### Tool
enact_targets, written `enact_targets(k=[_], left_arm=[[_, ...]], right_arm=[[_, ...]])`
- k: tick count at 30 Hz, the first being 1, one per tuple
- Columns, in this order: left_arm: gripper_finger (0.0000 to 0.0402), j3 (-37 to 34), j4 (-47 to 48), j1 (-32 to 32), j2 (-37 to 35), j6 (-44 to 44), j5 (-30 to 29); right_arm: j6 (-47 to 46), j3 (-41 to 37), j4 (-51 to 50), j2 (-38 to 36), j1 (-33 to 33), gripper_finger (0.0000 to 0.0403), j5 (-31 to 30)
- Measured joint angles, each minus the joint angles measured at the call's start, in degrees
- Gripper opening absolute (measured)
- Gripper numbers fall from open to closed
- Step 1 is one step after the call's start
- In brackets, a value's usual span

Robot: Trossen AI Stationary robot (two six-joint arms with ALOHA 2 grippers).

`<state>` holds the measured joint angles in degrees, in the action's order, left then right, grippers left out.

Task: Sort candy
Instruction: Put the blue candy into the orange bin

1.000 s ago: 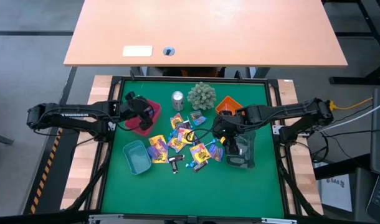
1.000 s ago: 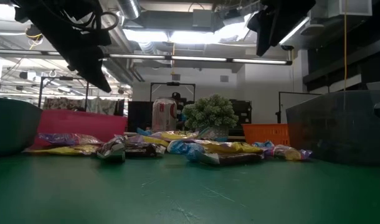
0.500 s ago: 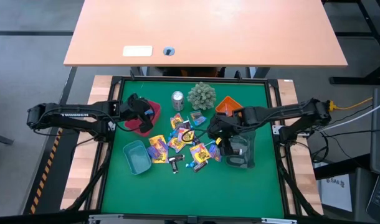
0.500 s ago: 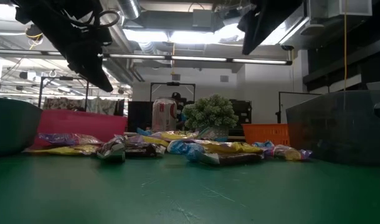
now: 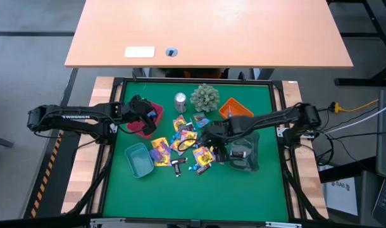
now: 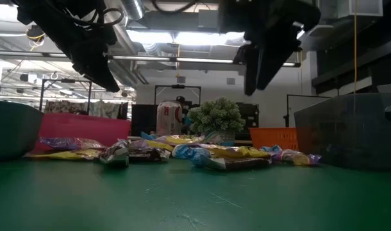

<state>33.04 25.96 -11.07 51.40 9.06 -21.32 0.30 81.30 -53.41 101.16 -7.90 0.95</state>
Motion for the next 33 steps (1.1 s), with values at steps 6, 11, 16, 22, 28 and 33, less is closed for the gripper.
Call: enact_targets(k=[6,11,16,22,28,33], left_arm=[[0.018,0.0,0.0,0.0,0.0,0.0,0.0],[0.018,0.0,0.0,0.0,0.0,0.0,0.0],[0.018,0.0,0.0,0.0,0.0,0.0,0.0],[0.018,0.0,0.0,0.0,0.0,0.0,0.0],[0.018,0.0,0.1,0.0,0.0,0.0,0.0],[0.018,0.0,0.0,0.0,0.0,0.0,0.0]], right_arm=[[0.0,0.0,0.2,3.7,0.0,0.0221,-0.5],[0.0,0.0,2.1,7.0,0.0,0.0221,-0.5],[0.2,0.0,3.6,9.7,0.0,0.022,-3.1],[1.6,0.0,3.7,12.0,0.0,0.022,-5.0],[2.0,0.0,4.1,14.2,0.0,0.022,-6.3],[2.4,0.0,4.1,15.7,0.0,0.022,-7.0]])
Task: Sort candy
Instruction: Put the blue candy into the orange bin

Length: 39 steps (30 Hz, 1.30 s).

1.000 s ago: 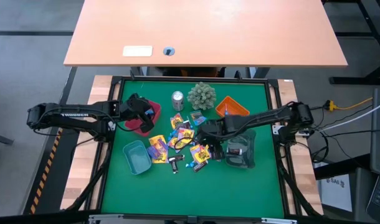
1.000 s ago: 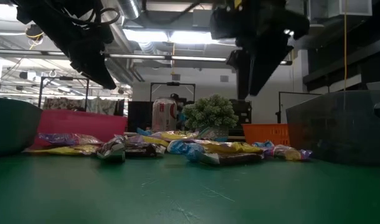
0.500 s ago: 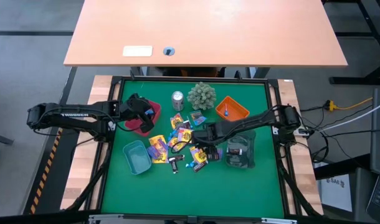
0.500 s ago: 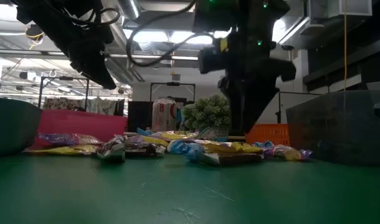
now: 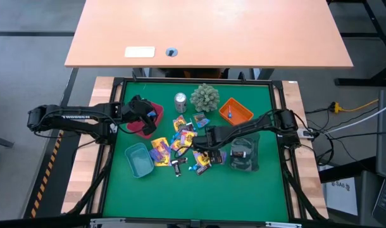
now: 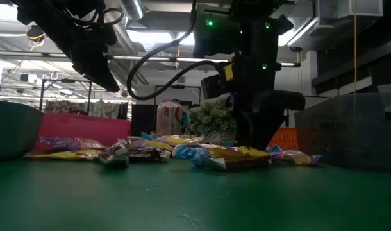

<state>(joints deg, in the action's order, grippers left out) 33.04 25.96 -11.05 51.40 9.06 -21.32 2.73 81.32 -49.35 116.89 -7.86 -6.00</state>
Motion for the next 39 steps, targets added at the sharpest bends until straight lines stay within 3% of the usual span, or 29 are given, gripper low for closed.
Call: enact_targets(k=[11,26,39], left_arm=[[0.018,0.0,0.0,0.0,0.0,0.0,0.0],[0.018,0.0,-0.1,0.0,0.0,0.0,0.0],[0.018,0.0,-0.1,0.0,0.0,0.0,0.0]], right_arm=[[0.8,0.0,0.0,0.2,0.0,0.0215,0.4],[0.8,0.0,-0.1,0.3,-0.1,0.0072,1.1],[0.8,0.0,-0.2,0.3,0.0,0.0013,1.1]])
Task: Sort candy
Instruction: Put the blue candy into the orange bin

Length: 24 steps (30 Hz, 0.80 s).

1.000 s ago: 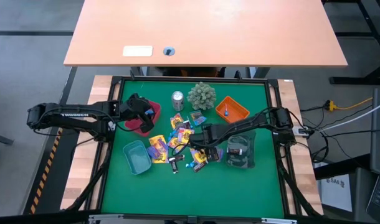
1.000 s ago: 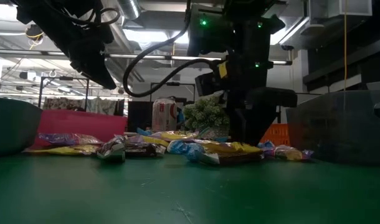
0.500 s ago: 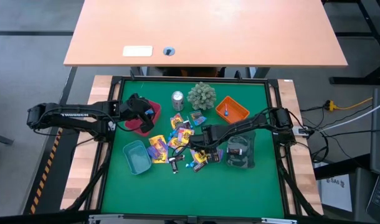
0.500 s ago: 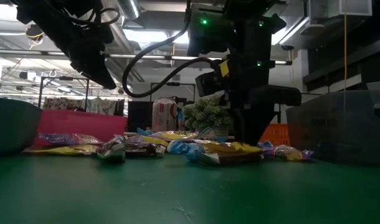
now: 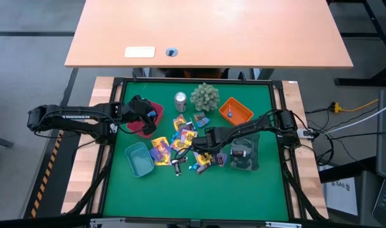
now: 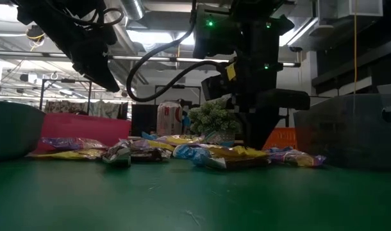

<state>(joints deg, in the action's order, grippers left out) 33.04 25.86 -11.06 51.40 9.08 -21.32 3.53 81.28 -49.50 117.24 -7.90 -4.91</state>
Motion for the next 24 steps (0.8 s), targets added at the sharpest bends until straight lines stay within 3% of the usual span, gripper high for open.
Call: enact_targets(k=[10,17,24], left_arm=[[0.018,0.0,0.0,0.0,0.0,0.0,0.0],[0.018,0.0,-0.7,0.0,0.0,0.0,0.0],[0.018,0.0,-3.9,0.9,0.0,-0.1,2.1]], right_arm=[[0.1,0.0,-0.7,-0.5,0.1,0.0014,2.1],[1.5,0.0,-2.9,-5.3,0.1,0.0016,2.5],[3.5,0.0,-5.8,-12.2,0.1,0.0016,-2.3]])
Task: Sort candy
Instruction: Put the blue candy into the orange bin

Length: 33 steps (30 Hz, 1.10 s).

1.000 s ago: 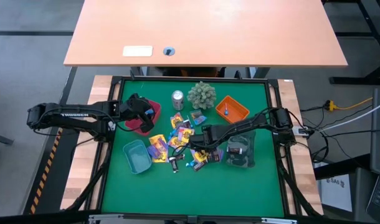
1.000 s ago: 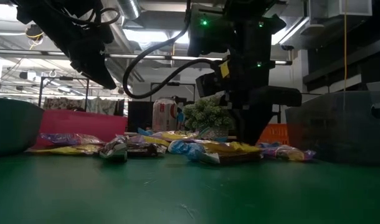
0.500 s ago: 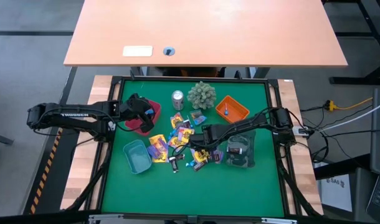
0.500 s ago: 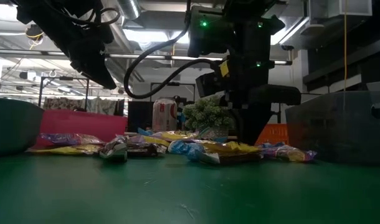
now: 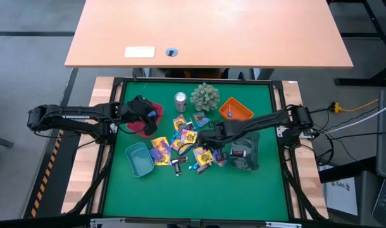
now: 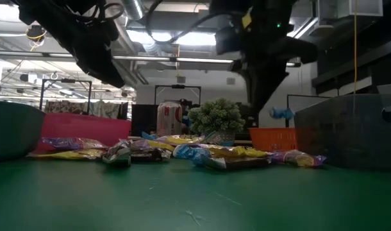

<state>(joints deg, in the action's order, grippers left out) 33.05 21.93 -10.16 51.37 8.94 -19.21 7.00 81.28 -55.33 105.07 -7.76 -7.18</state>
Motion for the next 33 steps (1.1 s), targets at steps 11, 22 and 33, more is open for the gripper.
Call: enact_targets(k=[11,22,33], left_arm=[[0.018,0.0,-3.6,4.5,0.0,0.0,0.9],[0.018,0.0,-3.7,10.9,0.0,0.1,0.9],[0.018,0.0,-3.6,17.7,0.0,0.1,0.9]], right_arm=[[1.2,0.0,-6.8,-8.1,7.1,0.0017,-8.1],[0.8,0.0,-7.3,-8.2,19.6,0.0017,-8.0],[0.8,0.0,-7.7,-8.2,25.4,0.0017,-7.8]])
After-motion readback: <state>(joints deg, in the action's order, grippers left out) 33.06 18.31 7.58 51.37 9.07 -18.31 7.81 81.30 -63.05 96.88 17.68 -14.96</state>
